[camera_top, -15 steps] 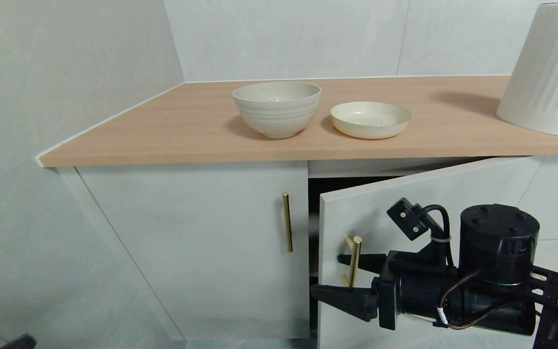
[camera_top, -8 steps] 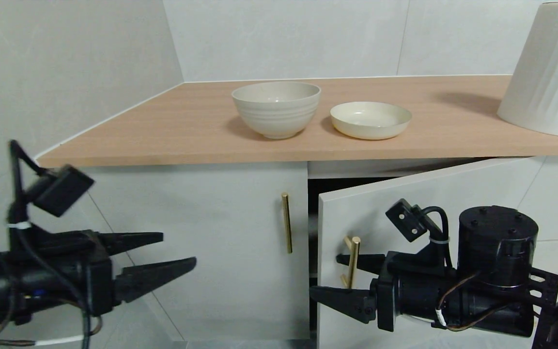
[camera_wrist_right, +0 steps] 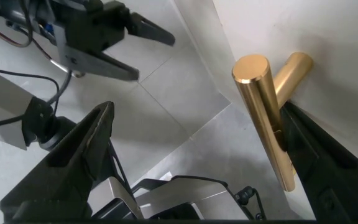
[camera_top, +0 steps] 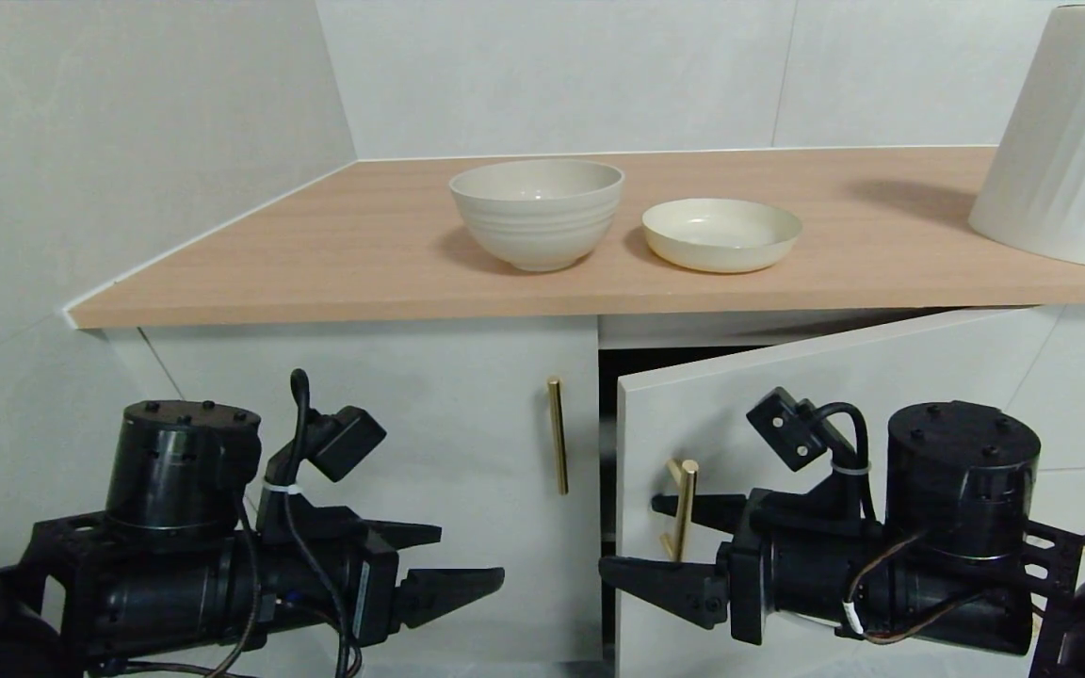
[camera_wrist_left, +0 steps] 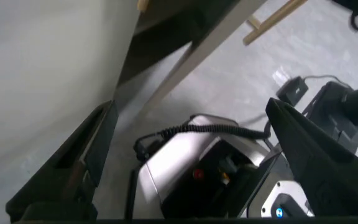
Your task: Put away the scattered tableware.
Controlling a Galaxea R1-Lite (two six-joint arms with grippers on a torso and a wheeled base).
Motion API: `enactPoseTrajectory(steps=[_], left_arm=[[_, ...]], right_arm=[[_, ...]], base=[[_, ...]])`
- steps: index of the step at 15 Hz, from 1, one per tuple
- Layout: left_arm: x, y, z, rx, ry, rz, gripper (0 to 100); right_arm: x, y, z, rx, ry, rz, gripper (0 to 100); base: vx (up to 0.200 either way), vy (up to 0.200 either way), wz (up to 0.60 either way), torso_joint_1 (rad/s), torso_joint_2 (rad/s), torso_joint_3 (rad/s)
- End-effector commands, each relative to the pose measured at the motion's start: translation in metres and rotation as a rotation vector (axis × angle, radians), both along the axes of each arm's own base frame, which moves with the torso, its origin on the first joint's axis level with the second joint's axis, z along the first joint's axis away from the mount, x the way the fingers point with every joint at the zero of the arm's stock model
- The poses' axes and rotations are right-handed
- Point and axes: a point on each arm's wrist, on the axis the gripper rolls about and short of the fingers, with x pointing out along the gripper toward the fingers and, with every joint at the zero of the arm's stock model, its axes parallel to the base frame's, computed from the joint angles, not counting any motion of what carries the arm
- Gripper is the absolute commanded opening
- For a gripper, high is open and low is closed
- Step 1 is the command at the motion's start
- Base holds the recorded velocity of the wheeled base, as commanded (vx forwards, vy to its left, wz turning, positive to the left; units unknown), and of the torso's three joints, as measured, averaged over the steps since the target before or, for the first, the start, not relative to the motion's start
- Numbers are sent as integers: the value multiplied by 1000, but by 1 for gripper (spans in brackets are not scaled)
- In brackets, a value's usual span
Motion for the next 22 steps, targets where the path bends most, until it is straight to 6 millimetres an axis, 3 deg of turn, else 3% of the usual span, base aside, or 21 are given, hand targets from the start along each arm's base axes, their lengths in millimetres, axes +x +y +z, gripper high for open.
enactPoseTrajectory(steps=[1, 2, 3, 8, 14, 17, 20, 22], left_arm=[[1, -1, -4, 6, 14, -2, 100], [1, -2, -4, 7, 14, -6, 100], [1, -3, -3, 8, 10, -5, 0], [5, -5, 2, -11, -40, -2, 0], [36, -46, 55, -118, -255, -87, 0], [29, -67, 35, -68, -223, -97, 0], [48, -82, 5, -69, -288, 0, 0], [49, -91, -5, -103, -314, 4, 0]], right_arm=[[1, 1, -4, -11, 12, -1, 100], [1, 1, -4, -11, 12, -1, 100], [1, 1, -4, -11, 12, -1, 100], [1, 1, -3, -10, 11, -1, 100], [-1, 0, 1, 1, 0, -1, 100], [-3, -2, 0, -2, 4, 3, 100], [-4, -3, 0, -1, 4, 5, 100], [-5, -4, 1, 0, 2, 6, 100]], base=[[0, 0, 0, 0, 0, 0], [0, 0, 0, 0, 0, 0], [0, 0, 0, 0, 0, 0], [0, 0, 0, 0, 0, 0], [0, 0, 0, 0, 0, 0], [0, 0, 0, 0, 0, 0], [0, 0, 0, 0, 0, 0], [0, 0, 0, 0, 0, 0]])
